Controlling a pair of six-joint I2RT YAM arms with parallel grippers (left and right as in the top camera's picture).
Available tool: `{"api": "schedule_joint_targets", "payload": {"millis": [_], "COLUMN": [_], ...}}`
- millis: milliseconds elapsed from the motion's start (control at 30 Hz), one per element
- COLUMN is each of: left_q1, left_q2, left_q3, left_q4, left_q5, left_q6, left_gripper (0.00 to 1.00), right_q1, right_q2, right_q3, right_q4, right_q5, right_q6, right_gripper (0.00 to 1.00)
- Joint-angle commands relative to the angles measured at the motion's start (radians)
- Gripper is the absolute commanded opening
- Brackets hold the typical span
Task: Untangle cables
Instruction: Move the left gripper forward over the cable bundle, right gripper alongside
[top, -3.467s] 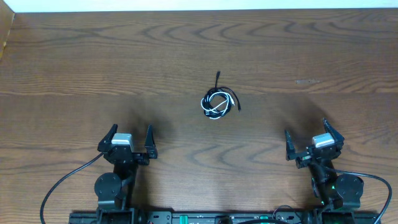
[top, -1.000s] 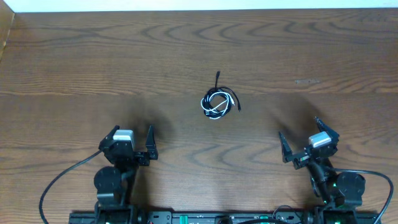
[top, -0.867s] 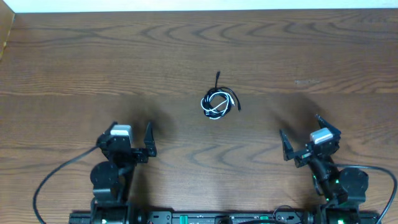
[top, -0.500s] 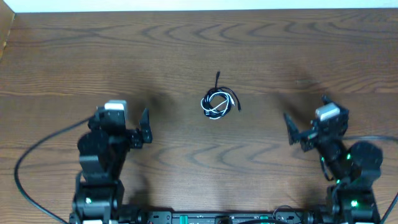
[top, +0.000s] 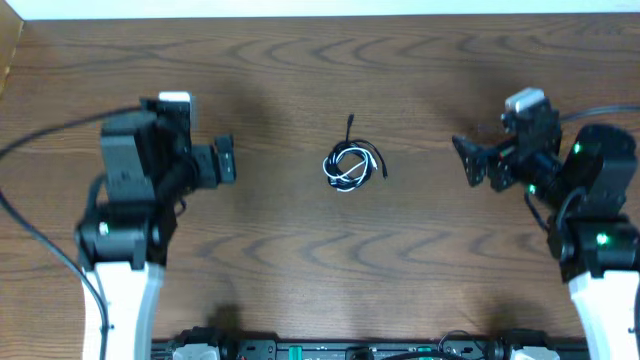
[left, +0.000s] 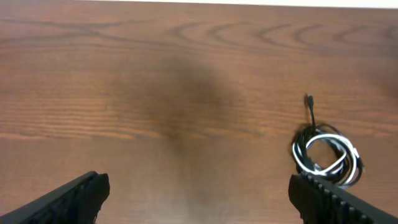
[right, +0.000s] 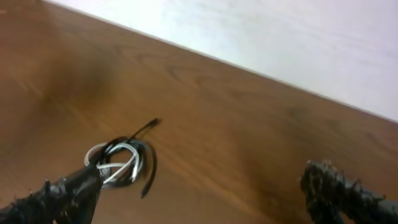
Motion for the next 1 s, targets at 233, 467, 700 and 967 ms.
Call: {"api": "schedule_joint_targets", "payload": {"millis": [233, 467, 700, 967], "left_q1": [-0.103, -0.215, -0.290, -0.330], "left_q2": [0.330, 0.465, 0.522, 0.672], "left_q3": [0.392, 0.431, 0.430, 0.430], "left_q4": [-0.240, -0.239, -0.166, -0.108], "left_q5": [0.005, 0.124, 0.422, 0.158], "left_q6": [0.013, 0.013, 0.000, -0.275], "left_gripper": [0.98, 0.98, 0.98, 0.56], "right_q1": [0.008, 0.009, 0.009, 0.009], "right_q2": [0.244, 0.327, 0.331, 0.354], "right_q3": [0.329, 0.381, 0.381, 0.380], "right_q4": [-0.254, -0.328, -0.382, -0.382], "right_q5": [-0.114, -0.117, -0.150, -0.045], "right_q6": [-0.060, -0.062, 0.010, 0.058], "right_gripper": [0.99, 0.99, 0.99, 0.81]}}
